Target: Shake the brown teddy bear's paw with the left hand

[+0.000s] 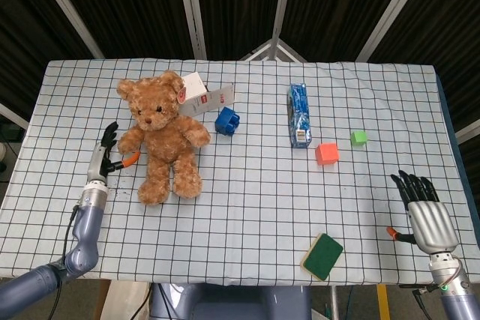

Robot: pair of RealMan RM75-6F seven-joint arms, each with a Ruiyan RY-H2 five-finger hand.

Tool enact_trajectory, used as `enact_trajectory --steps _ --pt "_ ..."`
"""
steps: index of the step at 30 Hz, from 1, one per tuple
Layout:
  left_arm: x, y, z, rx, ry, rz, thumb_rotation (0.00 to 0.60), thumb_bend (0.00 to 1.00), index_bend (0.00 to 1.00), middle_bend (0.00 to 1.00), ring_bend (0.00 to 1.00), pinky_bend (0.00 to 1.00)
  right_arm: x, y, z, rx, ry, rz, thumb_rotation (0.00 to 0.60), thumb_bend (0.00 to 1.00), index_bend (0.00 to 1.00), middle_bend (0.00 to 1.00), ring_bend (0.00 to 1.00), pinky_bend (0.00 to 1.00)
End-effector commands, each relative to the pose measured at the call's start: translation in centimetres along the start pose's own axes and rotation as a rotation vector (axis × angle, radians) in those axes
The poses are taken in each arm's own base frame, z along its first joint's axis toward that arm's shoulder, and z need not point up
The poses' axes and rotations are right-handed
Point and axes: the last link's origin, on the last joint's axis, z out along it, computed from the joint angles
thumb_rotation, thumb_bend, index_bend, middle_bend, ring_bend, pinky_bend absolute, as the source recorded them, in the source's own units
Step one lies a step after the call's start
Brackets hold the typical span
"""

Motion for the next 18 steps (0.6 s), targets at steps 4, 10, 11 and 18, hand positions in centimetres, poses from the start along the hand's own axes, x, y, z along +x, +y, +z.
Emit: enact_trajectory --steps 4,10,11,18 --pt "4.8 -0.2 -7.9 -0.336 0.036 0.222 0.6 0.4 0.1 0.05 0.0 0.0 0.1 0.0 -0.2 0.007 0.005 0.004 0.6 0.1 0.0 0.0 0.0 0.0" --pt "9.0 -0.5 -13.3 -0.273 0.186 0.537 0.6 0.44 0.19 0.06 0.0 0.0 0.2 -0.2 -0.4 0.018 0.008 0.005 0.6 0.1 0.0 0.0 0.0 0.0" --pt "9.8 -0.3 -13.9 -0.28 0.25 0.633 0.6 0.43 0.19 0.06 0.0 0.0 0.2 -0.2 -0.5 0.019 0.008 0.006 0.6 0.1 0.0 0.0 0.0 0.0" --pt "12.5 -0.2 -17.2 -0.214 0.506 0.903 0.6 0.44 0.19 0.06 0.0 0.0 0.5 -0.3 -0.8 0.022 0.029 0.005 0.6 0.1 0.0 0.0 0.0 0.0"
